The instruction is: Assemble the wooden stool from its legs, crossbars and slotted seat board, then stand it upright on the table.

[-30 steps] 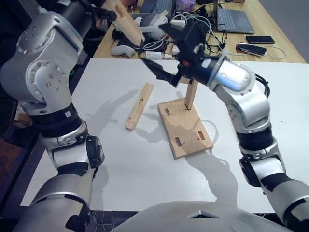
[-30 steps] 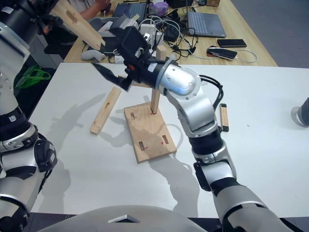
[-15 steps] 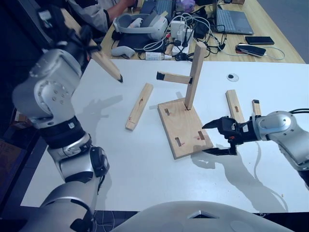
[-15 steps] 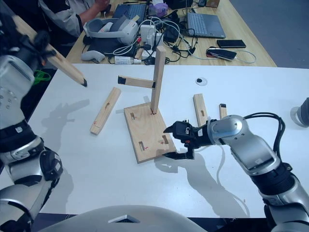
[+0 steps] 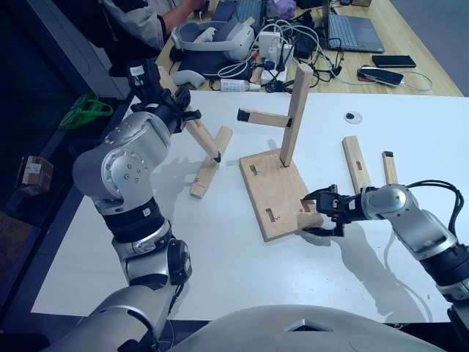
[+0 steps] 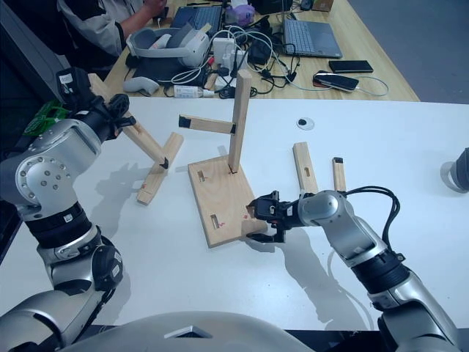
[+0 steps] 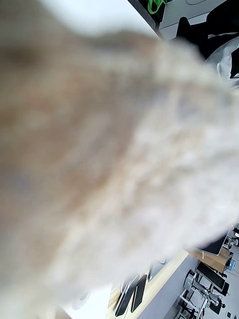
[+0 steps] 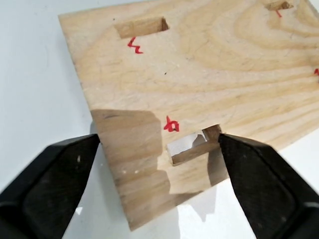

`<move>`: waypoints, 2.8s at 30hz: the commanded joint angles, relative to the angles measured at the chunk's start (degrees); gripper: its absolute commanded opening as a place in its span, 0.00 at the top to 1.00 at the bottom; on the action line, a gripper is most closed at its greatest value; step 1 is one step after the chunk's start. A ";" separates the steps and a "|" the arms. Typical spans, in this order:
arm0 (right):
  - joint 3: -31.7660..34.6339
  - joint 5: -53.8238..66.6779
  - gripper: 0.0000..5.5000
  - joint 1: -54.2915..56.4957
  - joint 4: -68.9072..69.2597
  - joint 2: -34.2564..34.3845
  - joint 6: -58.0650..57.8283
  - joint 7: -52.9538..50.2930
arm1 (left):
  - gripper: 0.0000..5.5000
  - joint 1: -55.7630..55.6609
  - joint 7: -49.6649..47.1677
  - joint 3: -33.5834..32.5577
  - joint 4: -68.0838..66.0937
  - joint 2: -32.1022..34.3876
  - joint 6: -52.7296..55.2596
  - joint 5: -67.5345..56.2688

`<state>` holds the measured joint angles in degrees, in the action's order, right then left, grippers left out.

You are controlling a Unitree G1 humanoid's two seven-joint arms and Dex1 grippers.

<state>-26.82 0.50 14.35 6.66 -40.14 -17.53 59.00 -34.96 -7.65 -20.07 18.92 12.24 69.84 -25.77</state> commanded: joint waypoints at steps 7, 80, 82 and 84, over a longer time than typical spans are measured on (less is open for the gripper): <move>-0.22 -4.21 0.20 4.13 -6.50 9.56 -1.78 -6.94 | 0.82 -1.77 0.62 0.67 -1.10 -0.76 -0.05 1.13; 22.92 12.50 0.20 5.73 2.23 11.12 -16.08 -8.92 | 0.82 -7.35 4.61 14.05 -31.34 -7.86 -21.06 11.18; 28.94 14.68 0.20 7.96 -1.42 12.27 -16.50 -13.33 | 0.82 -6.67 5.02 14.66 -30.59 -7.84 -20.62 11.23; 36.37 16.13 0.20 11.45 -7.05 13.50 -11.70 -19.29 | 0.82 -6.13 5.58 15.31 -29.83 -8.16 -20.03 11.05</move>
<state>3.01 15.48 21.59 4.09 -27.15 -32.61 44.45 -43.84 -2.19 -6.00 -9.99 3.98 47.09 -16.06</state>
